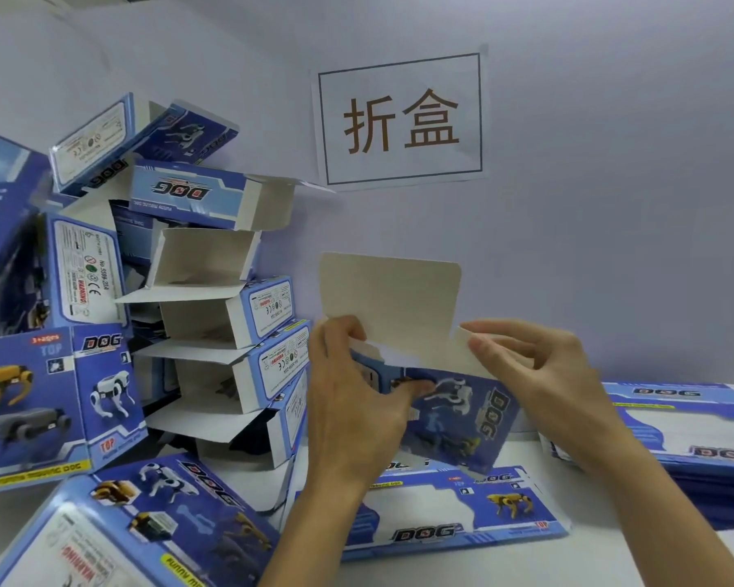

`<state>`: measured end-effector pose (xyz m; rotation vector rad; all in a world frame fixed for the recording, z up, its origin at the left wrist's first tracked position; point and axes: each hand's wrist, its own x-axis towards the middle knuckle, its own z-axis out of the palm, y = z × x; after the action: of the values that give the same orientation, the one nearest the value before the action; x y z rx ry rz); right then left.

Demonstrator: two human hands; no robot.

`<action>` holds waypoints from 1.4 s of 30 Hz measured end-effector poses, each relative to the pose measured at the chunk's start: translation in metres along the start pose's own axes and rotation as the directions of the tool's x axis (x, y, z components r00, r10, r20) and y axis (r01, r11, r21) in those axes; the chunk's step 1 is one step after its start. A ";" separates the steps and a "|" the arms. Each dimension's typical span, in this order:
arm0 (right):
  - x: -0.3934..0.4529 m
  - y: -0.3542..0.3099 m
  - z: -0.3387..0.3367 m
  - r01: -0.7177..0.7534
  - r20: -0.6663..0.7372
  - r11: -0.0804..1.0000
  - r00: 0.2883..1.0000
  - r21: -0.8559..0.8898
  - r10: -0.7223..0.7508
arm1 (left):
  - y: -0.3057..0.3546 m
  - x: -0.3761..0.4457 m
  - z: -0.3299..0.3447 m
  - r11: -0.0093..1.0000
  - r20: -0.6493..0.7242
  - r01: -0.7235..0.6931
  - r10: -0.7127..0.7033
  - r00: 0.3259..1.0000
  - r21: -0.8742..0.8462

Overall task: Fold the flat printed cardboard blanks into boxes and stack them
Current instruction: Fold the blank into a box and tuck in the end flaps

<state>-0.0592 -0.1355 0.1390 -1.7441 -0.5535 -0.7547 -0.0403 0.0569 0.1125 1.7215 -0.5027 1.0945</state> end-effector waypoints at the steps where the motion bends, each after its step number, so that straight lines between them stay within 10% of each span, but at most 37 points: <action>1: -0.002 0.002 -0.002 -0.036 0.128 0.997 0.991 0.072 0.027 | 0.000 0.001 0.000 0.998 -0.014 0.033 -0.034 0.999 -0.056; 4: -0.006 0.011 -0.002 -0.113 0.319 0.992 0.944 0.061 0.088 | 0.000 0.003 -0.001 0.986 -0.007 0.085 -0.087 0.996 -0.140; 12: -0.008 0.027 0.010 -0.200 0.227 0.956 0.962 0.216 0.150 | 0.012 -0.005 0.001 0.970 0.231 0.076 -0.022 0.973 -0.230; 24: -0.007 0.025 0.009 -0.317 0.164 0.916 0.945 0.244 0.283 | -0.004 -0.008 0.008 0.906 0.251 0.345 -0.284 0.925 -0.245; 42: -0.003 0.033 0.025 -0.167 0.010 0.928 0.985 0.333 0.173 | -0.004 -0.007 0.027 0.959 0.107 0.230 -0.214 0.971 -0.164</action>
<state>-0.0332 -0.1208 0.1103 -1.4469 -0.4783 -0.5205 -0.0295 0.0336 0.1023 1.6317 -0.4349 0.7927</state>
